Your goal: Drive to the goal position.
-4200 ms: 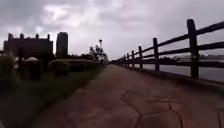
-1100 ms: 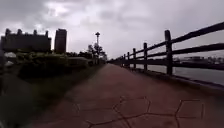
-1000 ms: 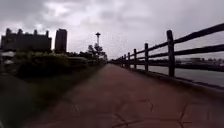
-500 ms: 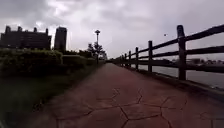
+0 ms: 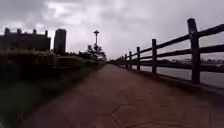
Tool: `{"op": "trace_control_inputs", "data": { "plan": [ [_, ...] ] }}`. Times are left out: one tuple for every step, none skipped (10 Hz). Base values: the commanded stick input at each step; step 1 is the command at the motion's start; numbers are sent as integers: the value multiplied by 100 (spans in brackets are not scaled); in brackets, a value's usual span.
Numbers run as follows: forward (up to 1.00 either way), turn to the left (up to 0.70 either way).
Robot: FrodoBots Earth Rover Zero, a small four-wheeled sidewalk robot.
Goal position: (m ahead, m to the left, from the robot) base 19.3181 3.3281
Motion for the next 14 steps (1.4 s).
{"op": "trace_control_inputs", "data": {
  "plan": [
    [100,0],
    [100,0],
    [100,0],
    [100,0],
    [100,0],
    [100,0],
    [100,0],
    [100,0],
    [100,0],
    [100,0],
    [100,0],
    [100,0],
    [100,0],
    [100,0]
  ]
}}
